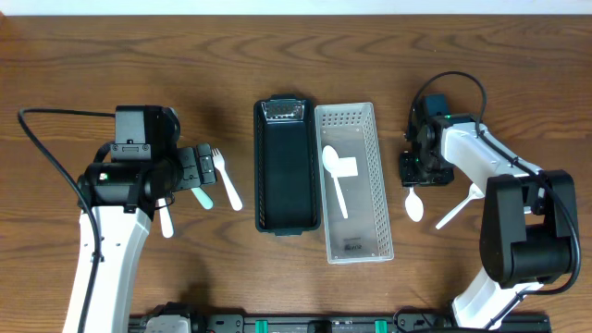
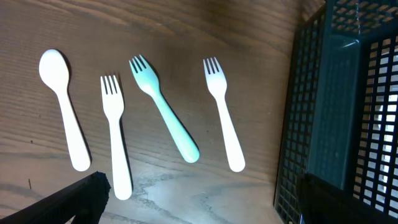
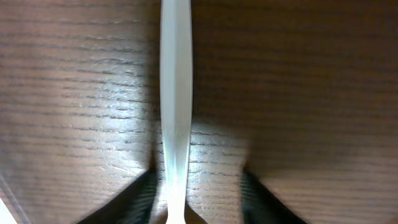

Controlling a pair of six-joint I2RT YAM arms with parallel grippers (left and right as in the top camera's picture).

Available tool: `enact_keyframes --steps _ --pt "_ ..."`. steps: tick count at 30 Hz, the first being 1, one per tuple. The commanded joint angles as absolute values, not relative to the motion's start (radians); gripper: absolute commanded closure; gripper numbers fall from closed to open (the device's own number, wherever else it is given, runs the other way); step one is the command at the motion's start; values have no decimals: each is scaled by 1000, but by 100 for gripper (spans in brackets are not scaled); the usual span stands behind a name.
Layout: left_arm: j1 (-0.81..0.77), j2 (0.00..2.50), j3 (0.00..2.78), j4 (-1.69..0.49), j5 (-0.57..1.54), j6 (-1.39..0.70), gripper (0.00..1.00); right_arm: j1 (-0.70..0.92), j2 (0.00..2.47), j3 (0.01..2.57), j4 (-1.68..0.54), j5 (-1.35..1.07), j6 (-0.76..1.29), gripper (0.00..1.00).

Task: Pack container
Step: 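Lower right gripper onto the vertical white spoon and grasp it, then carry the spoon with right gripper into the white tray and release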

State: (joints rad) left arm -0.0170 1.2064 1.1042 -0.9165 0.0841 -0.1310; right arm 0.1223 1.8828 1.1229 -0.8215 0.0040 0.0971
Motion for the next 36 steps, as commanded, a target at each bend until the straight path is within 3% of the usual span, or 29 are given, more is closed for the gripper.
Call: enact_keyframes --steps 1,5,10,18,25,36 --pt "-17 1208 1124 -920 94 -136 2 132 1924 1112 -822 -39 100 68" --pt "-17 1208 1124 -920 94 -136 2 132 1924 1112 -822 -39 100 88" --pt "-17 1208 1124 -919 94 -136 2 132 1924 1112 -822 -39 100 99" --pt "-17 1208 1124 -919 94 -136 2 132 1905 1167 -869 -26 113 99" --pt "-17 1208 1124 -919 94 -136 2 149 1757 1437 -1011 4 126 99" --pt "-17 1208 1124 -919 94 -136 2 400 1689 1539 -983 -19 264 99"
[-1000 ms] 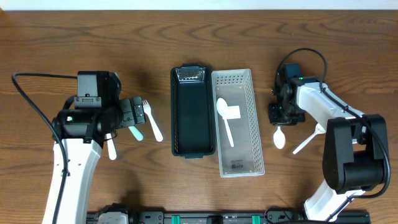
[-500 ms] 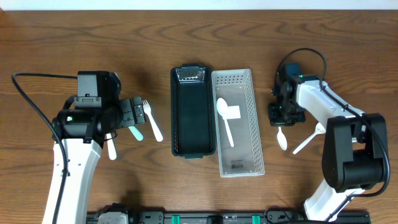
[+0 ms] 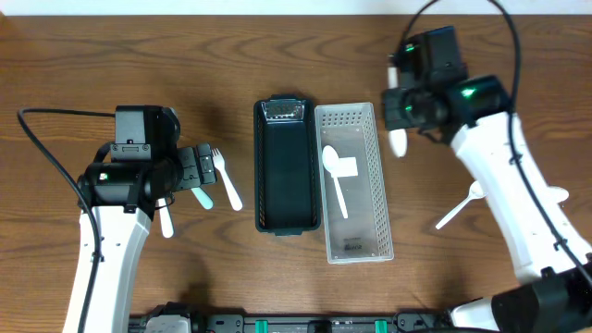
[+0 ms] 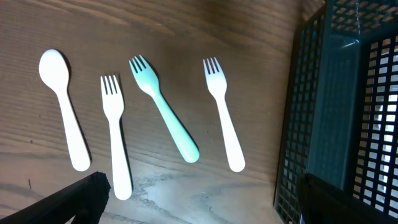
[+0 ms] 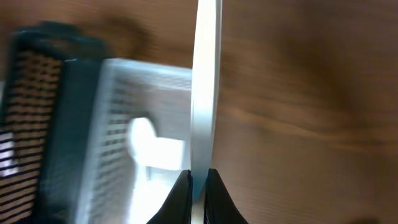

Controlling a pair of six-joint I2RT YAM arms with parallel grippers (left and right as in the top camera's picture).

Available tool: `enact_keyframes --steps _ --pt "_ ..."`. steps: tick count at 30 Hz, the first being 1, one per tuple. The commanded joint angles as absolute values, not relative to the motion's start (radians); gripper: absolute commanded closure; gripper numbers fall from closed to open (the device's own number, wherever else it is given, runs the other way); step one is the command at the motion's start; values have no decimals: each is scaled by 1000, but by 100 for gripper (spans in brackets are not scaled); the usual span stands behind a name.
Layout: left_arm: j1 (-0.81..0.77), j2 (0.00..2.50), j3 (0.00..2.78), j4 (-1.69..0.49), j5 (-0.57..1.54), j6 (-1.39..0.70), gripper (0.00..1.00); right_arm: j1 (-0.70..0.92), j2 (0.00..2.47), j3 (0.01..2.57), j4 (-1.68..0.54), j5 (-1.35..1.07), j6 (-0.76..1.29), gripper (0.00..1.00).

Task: Pack container
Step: 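Carry the spoon with right gripper into the white tray and release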

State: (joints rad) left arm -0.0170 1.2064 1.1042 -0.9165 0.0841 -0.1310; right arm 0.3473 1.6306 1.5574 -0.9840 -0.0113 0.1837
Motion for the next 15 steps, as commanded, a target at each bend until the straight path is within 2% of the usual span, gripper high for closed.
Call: enact_keyframes --steps 1,11,12,13,14,15 --pt "-17 1208 1124 -919 94 -136 2 416 1705 1534 -978 -19 278 99" --pt "-17 1208 1124 -919 94 -136 2 482 1942 1517 -970 -20 295 99" --pt "-17 1208 1124 -919 94 -136 2 482 1951 1517 -968 -20 295 97" --pt "-17 1208 1124 -919 94 -136 2 482 1952 1517 -968 -20 295 90" --pt "-17 1208 1124 -919 94 -136 2 482 1953 1517 -965 -20 295 79" --pt "-17 1208 1124 -919 94 -136 2 482 1952 1517 -962 -19 295 74"
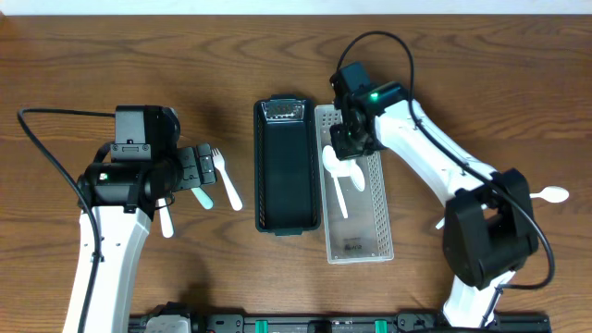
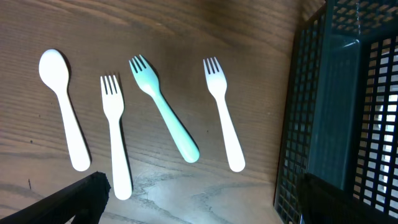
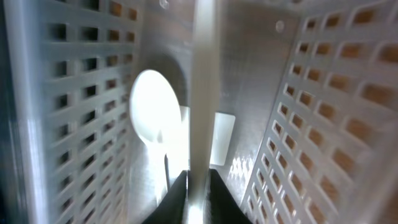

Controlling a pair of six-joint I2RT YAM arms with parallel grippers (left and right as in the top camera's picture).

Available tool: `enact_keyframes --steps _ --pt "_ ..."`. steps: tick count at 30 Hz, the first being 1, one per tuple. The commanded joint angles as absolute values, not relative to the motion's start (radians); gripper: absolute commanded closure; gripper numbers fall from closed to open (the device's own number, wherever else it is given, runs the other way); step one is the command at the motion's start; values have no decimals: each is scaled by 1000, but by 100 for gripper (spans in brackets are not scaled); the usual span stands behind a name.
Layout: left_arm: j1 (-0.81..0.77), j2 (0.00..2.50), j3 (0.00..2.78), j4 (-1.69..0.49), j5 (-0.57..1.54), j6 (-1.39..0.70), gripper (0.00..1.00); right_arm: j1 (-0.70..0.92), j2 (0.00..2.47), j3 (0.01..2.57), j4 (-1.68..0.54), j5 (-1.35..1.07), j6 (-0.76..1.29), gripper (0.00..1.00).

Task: Pack container
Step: 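Carry the spoon with right gripper into the white tray and release, then move right gripper to the lower white spoon and grasp it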

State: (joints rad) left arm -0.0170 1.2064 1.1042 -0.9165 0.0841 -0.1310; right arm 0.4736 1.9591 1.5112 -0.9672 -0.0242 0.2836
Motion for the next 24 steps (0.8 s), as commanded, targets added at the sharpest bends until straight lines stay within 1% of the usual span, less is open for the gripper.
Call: enact_keyframes --steps 1,5,9,10,13,14,17,18,20,24 --pt "-17 1208 1123 -919 94 -136 2 482 1949 1518 -961 -19 295 71" --pt "-17 1208 1124 -919 94 -136 2 478 1921 1530 -967 -15 291 68" --pt "-17 1208 1124 -919 94 -136 2 448 1838 1606 -1018 66 292 66" --pt "-17 1208 1124 -919 94 -136 2 433 1803 1630 -1031 105 302 64" --pt "-17 1208 1124 -920 94 -136 2 366 1705 1656 -1044 194 351 45" --pt "-17 1208 1124 -920 94 -136 2 332 1671 1656 -1048 212 379 42" --pt "-17 1208 1124 -920 94 -136 2 202 1604 1655 -1096 221 482 41" --pt "-17 1208 1124 -920 94 -136 2 149 1592 1654 -1125 221 530 37" --pt "-17 1208 1124 -920 94 -136 2 43 1588 1647 -1183 209 609 26" --pt "-17 1208 1124 -919 94 -136 2 -114 1602 1566 -1201 125 628 21"
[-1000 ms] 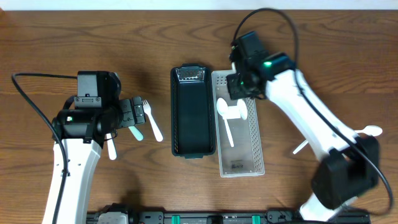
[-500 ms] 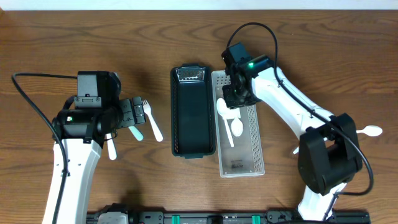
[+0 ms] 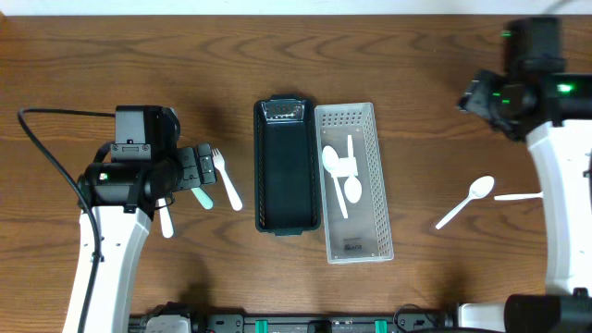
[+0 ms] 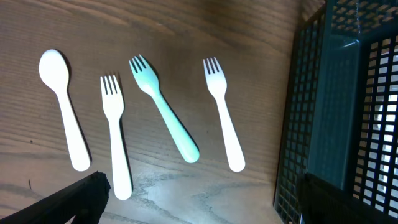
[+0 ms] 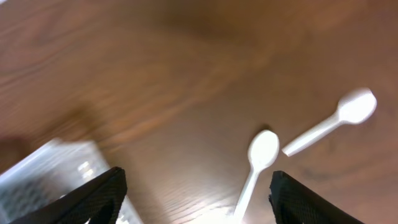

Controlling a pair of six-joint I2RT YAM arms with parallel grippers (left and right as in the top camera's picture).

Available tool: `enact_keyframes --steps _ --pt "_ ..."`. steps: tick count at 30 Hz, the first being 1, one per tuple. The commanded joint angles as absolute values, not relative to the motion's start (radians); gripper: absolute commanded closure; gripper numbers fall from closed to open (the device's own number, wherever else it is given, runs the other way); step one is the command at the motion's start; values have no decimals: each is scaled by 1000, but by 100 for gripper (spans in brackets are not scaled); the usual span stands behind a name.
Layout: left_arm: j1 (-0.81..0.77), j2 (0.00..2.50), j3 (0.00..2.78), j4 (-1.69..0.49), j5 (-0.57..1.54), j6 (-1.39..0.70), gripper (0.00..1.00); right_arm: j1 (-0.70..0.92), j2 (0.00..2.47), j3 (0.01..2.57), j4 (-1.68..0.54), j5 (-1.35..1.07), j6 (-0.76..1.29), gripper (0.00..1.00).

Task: Pack container
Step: 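Move right gripper to the lower white spoon and grasp it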

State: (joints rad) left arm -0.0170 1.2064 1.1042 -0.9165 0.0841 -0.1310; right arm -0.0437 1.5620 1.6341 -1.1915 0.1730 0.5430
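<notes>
The white slotted basket holds two white spoons lying side by side. A black basket stands against its left side, with no cutlery seen in it. My right gripper is open and holds nothing, high over the far right of the table. Below it lie two more white spoons. My left gripper hovers open over a white spoon, a white fork, a teal fork and another white fork.
The black basket's wall stands just right of the forks in the left wrist view. A corner of the white basket shows at the lower left of the right wrist view. The right-hand spoons lie on bare wood.
The right gripper was down inside the white basket, shut on a spoon. Now that spoon lies in the basket beside the first one, and the gripper is open, up at the far right.
The right gripper stood on the table right of the white basket, around a spoon's handle. Then it held the spoon in the air near the basket's far end, then inside the basket. Now two spoons lie there. The left arm has not moved.
</notes>
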Motion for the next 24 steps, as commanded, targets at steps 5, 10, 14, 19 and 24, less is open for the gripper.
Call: enact_keyframes --steps 5,10,14,19,24 --pt "-17 1208 1124 -920 94 -136 2 -219 1622 1370 -1118 104 627 21" --pt "-17 1208 1124 -919 94 -136 2 -258 1623 1169 -985 100 604 21" --pt "-17 1208 1124 -920 94 -136 2 -258 1623 1047 -896 100 604 20" --pt "-17 1208 1124 -920 94 -136 2 -258 1623 936 -807 100 604 20" --pt "-17 1208 1124 -923 94 -136 2 -257 1623 841 -711 96 605 20"
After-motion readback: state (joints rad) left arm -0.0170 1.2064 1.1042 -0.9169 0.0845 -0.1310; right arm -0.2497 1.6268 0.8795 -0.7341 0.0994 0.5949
